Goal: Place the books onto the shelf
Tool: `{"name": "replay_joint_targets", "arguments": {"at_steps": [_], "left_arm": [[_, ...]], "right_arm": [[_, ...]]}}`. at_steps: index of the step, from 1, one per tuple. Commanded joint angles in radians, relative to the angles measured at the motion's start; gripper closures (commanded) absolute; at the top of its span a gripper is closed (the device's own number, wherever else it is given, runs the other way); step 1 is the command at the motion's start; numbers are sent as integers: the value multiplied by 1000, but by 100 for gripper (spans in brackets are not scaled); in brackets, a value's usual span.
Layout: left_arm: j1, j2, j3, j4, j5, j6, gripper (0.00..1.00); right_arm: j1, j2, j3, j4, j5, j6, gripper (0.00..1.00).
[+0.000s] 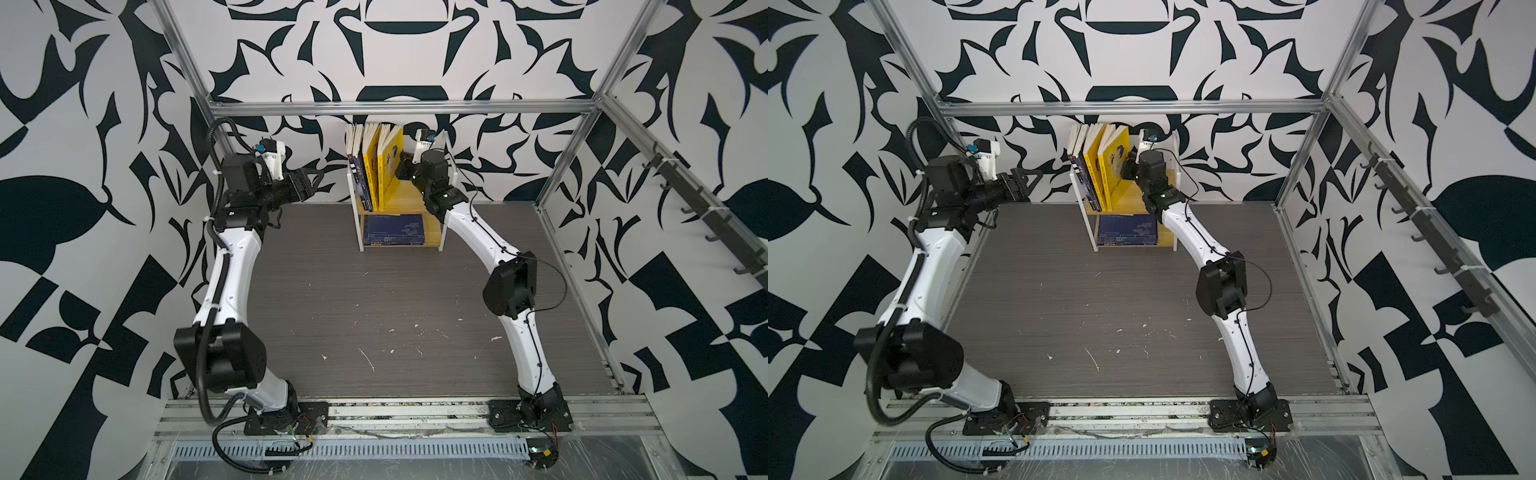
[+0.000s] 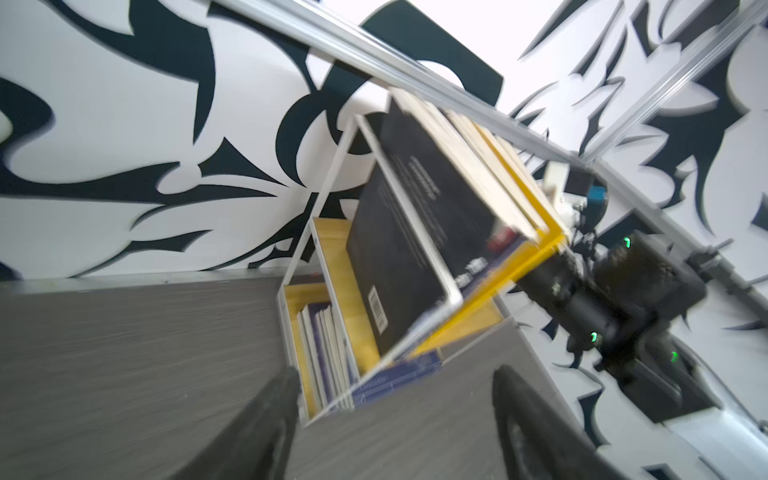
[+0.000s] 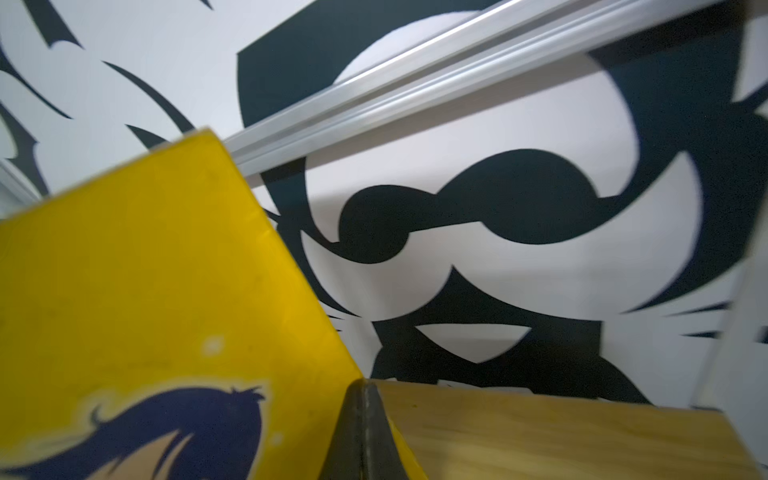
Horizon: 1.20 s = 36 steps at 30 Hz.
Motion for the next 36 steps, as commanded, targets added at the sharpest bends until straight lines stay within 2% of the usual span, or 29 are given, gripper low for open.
{"name": "replay_joint_targets", "arguments": {"at_steps": [1, 3, 4, 8, 10, 13, 20, 36], "left_arm": [[0, 145, 39, 152, 50, -160, 73], [-12, 206, 75, 203, 68, -232, 94], [-23, 233, 87, 237, 72, -249, 100], [-66, 330, 122, 403, 154, -319, 100], [-72, 405, 156, 516, 216, -448, 100], [-81, 467, 145, 700, 244, -622, 100], [-132, 527, 188, 732, 313, -651, 100], [-203, 515, 105, 758, 302, -671, 100]], "right_arm": [[8, 9, 94, 121, -140, 33, 100], [10, 20, 106, 141, -153, 26, 100], [9, 23, 107, 150, -159, 24, 100], [15, 41, 130, 162, -166, 30, 100], [23, 60, 165, 139, -178, 28, 100], [35, 69, 190, 108, -186, 12, 100], [47, 55, 234, 66, -195, -17, 100], [55, 68, 264, 23, -199, -37, 100]]}}
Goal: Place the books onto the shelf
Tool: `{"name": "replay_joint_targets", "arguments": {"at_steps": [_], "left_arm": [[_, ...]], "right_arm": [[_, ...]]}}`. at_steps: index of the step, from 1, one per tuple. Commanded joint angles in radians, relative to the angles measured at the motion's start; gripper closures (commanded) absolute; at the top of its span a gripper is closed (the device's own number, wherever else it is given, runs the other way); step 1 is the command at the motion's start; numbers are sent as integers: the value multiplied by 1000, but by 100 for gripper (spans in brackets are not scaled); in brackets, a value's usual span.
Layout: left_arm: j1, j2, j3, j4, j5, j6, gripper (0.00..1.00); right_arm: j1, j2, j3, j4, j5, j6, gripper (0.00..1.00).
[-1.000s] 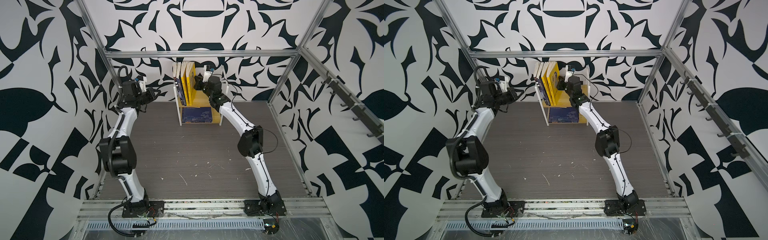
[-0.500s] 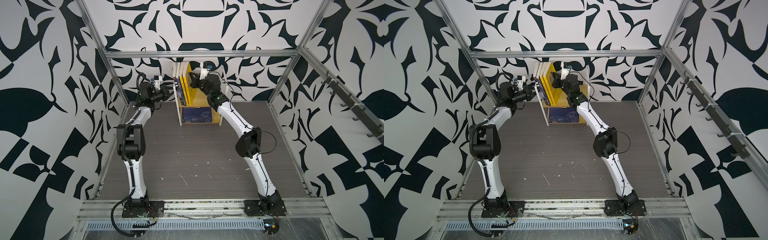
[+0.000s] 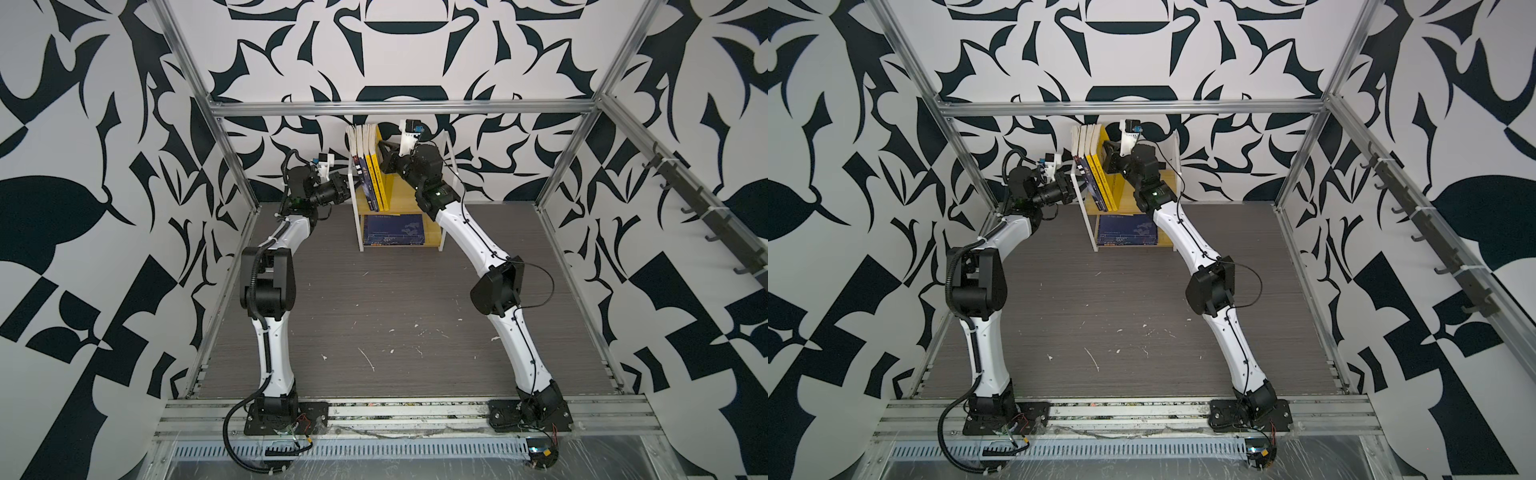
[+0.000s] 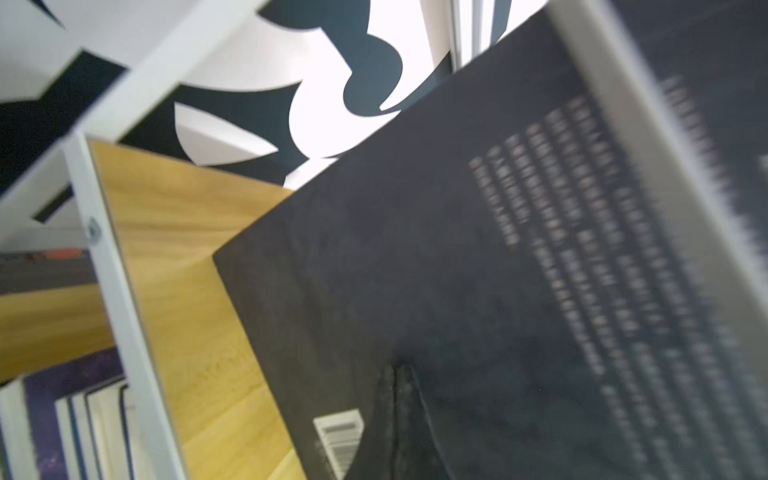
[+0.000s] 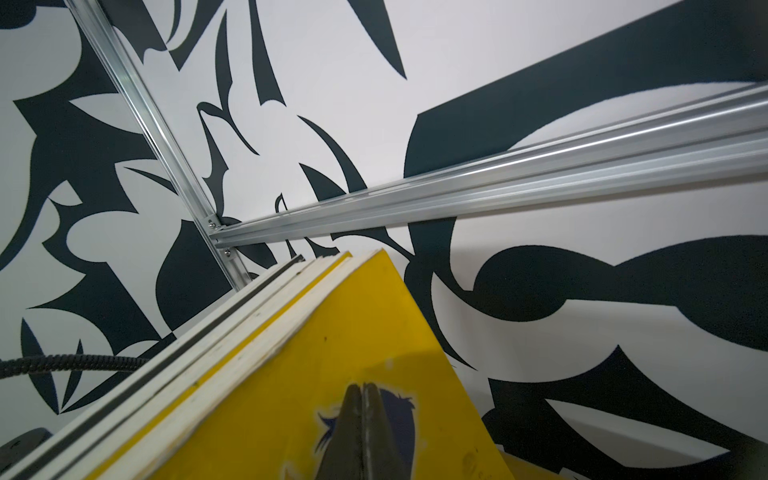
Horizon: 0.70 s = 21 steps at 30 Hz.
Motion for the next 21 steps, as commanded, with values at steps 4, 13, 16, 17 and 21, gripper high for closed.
{"name": "replay_joint_targets", "arguments": {"at_steps": [4, 13, 16, 17, 21], "left_arm": [[-21, -12, -23, 38, 15, -6, 100], [74, -81, -62, -106, -92, 82, 100], [105, -126, -79, -180, -137, 129, 93], [117, -145, -86, -218, -164, 140, 89], [166, -236, -147, -355, -311, 156, 81]], "right_arm": [[14, -28, 25, 22, -28, -18, 100], [23, -95, -62, 36, 9, -48, 100], [20, -139, -101, 33, 51, -77, 100], [16, -156, -109, 19, 71, -84, 100], [-1, -241, -167, -9, 100, -100, 100]]}}
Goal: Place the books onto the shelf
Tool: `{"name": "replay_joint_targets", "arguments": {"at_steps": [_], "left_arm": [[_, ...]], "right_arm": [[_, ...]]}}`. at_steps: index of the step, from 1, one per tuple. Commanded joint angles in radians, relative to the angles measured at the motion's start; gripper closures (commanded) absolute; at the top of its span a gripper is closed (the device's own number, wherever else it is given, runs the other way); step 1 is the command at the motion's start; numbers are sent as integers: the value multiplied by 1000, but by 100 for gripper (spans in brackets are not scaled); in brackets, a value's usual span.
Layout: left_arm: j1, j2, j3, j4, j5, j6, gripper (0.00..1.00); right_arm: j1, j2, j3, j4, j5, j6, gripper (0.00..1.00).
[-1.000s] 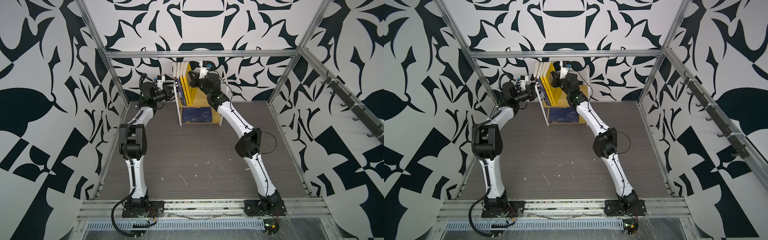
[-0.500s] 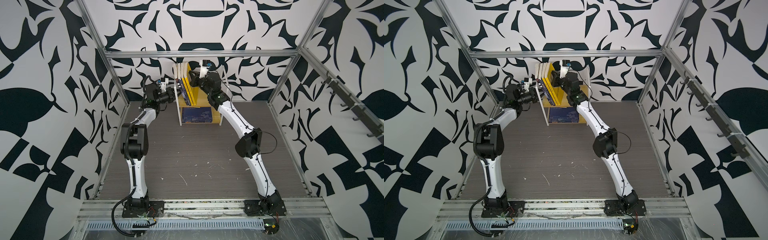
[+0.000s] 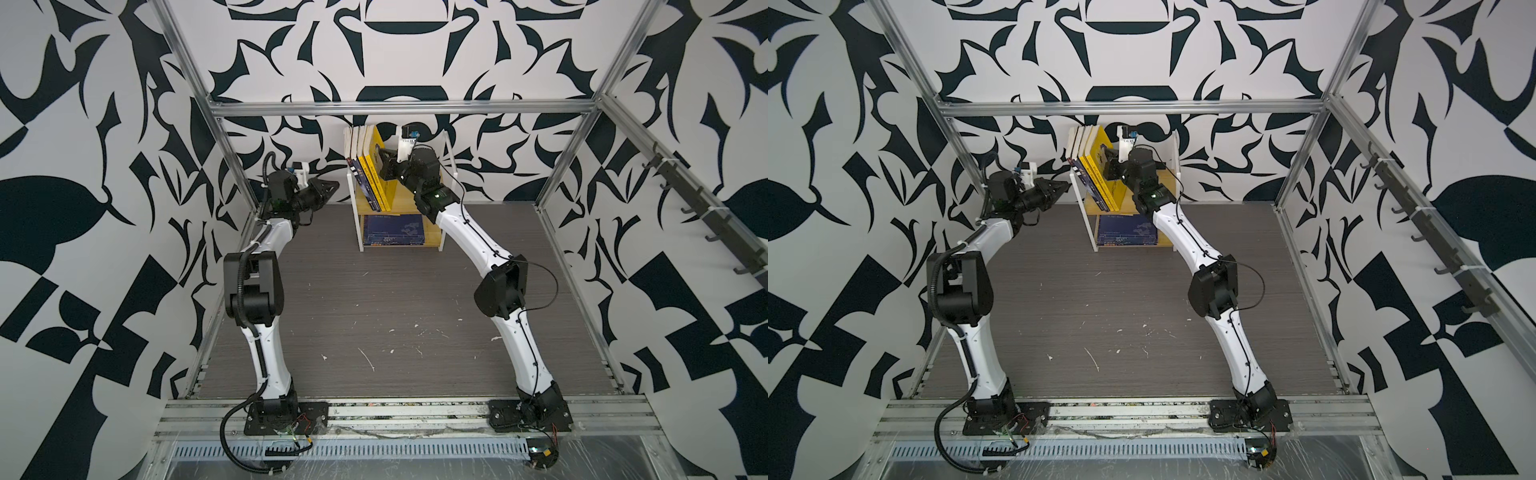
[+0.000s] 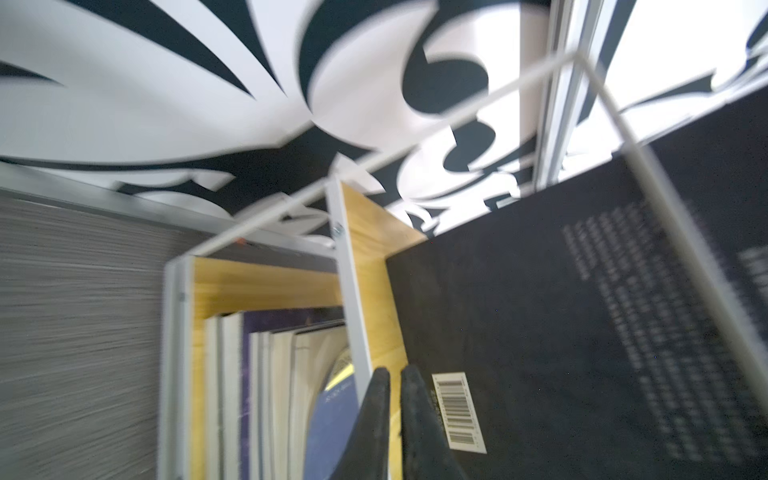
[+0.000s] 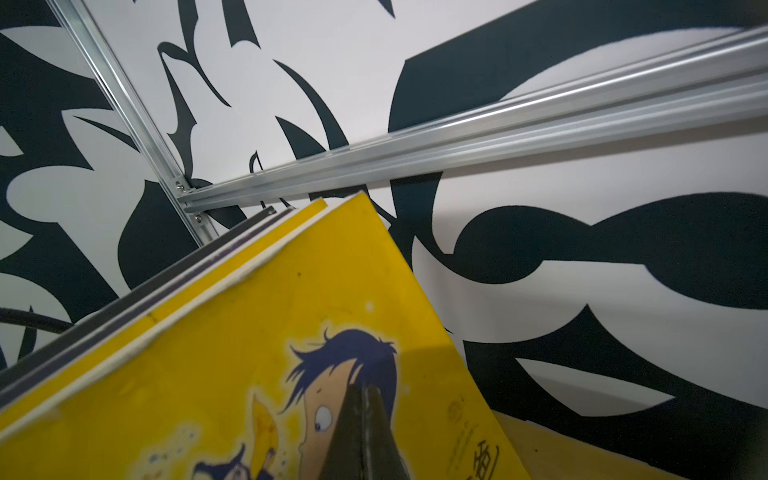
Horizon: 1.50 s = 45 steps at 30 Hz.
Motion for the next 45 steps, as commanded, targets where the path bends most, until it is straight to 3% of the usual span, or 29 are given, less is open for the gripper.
{"name": "replay_joint_targets", "arguments": {"at_steps": [1, 4, 8, 11, 15, 22, 24, 28, 35, 41, 45], "left_arm": [[36, -122, -53, -127, -139, 46, 78], [65, -197, -110, -199, -179, 104, 64], [72, -332, -227, -282, -300, 260, 31], [72, -426, -327, -297, -392, 347, 16], [73, -509, -408, -386, -403, 516, 0], [75, -637, -602, -424, -473, 727, 0], [74, -667, -663, -401, -495, 761, 0], [75, -696, -786, -317, -535, 812, 0], [73, -704, -956, -144, -482, 875, 0], [73, -649, -1043, 48, -529, 885, 0], [71, -610, -1118, 230, -563, 917, 0]], "right_arm": [[-14, -163, -33, 27, 49, -41, 100], [-27, -257, -124, 29, 59, -57, 100], [-46, -390, -233, -38, 73, -85, 100], [-49, -514, -366, -56, 79, -131, 87], [-61, -696, -597, -44, 120, -175, 61], [-139, -999, -986, -50, 194, -209, 27], [-164, -1082, -1101, -56, 223, -221, 23], [-204, -1234, -1333, -33, 301, -229, 20], [-255, -1396, -1717, 104, 399, -252, 20], [-278, -1391, -2032, 448, 462, -259, 20], [-288, -1301, -2122, 571, 476, -296, 20]]}}
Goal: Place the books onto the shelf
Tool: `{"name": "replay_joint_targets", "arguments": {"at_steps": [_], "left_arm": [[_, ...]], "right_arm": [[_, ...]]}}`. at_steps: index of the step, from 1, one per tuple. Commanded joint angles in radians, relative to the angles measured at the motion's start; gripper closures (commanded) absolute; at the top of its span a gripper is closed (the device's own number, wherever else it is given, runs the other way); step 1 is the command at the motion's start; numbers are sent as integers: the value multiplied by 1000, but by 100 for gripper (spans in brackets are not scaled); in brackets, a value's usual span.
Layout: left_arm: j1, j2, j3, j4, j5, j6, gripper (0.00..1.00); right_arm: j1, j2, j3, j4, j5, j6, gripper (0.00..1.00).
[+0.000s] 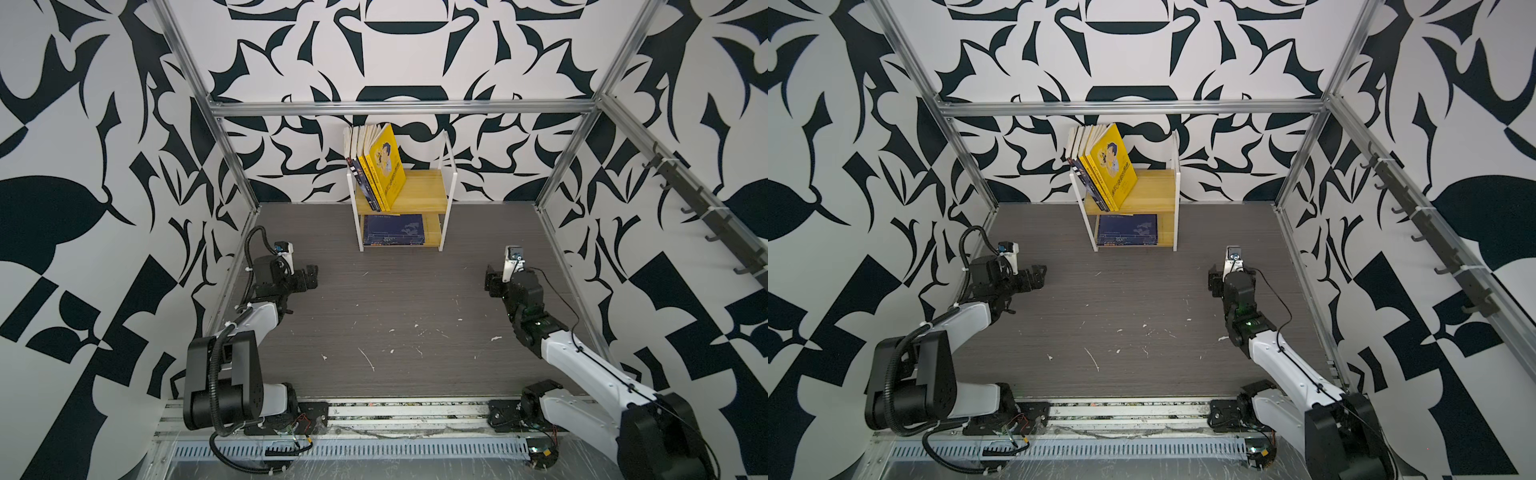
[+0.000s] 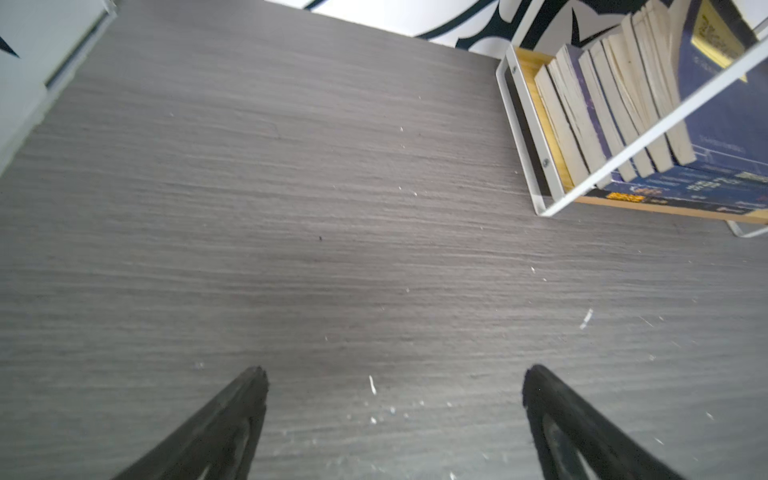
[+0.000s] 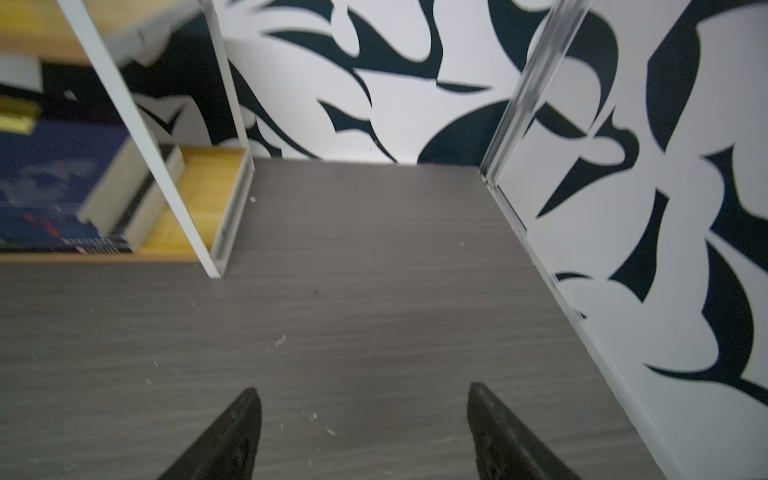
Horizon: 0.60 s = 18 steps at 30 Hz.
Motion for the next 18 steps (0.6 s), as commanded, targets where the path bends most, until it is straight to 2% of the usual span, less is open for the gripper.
{"name": "replay_joint_targets", "arguments": {"at_steps": [1, 5, 8, 11, 13, 16, 18], "left_arm": [[-5, 40, -74, 246, -34, 51, 0], [-7, 111, -121, 396, -49, 41, 0], [-8, 131, -162, 483, -100, 20, 0], [-7, 185, -243, 709, -116, 5, 0], [-7, 153, -238, 649, -114, 8, 0], [-2, 174, -179, 574, -163, -23, 0], [5, 164, -170, 532, -154, -32, 0]], "right_arm": [[-7, 55, -39, 254, 46, -50, 20], [-14, 161, -118, 429, 74, -89, 20], [-27, 242, -149, 544, 69, -112, 20], [-49, 333, -164, 651, 46, -94, 20], [-69, 392, -178, 731, 8, -85, 20], [-76, 495, -188, 834, -1, -79, 20], [-82, 584, -197, 957, 7, -93, 19]]}}
